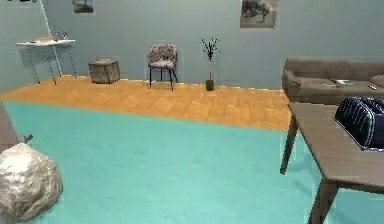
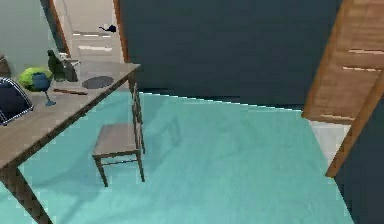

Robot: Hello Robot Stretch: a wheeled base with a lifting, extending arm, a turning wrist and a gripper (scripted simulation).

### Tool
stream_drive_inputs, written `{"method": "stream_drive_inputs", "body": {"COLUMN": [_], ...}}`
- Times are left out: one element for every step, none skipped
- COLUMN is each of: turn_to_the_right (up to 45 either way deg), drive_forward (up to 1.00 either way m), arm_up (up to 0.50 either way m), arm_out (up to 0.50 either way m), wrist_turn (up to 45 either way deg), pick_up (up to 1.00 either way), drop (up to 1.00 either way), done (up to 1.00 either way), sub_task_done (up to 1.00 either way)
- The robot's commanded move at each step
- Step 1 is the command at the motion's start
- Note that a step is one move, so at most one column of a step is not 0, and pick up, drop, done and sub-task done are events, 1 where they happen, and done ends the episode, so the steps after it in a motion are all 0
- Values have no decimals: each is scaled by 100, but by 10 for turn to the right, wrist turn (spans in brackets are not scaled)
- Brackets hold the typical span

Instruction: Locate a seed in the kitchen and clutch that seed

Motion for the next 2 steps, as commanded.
{"method": "stream_drive_inputs", "body": {"turn_to_the_right": [0,-450], "drive_forward": [5,0], "arm_up": [0,0], "arm_out": [0,0], "wrist_turn": [0,0], "pick_up": [0,0], "drop": [0,0], "done": [0,0], "sub_task_done": [0,0]}}
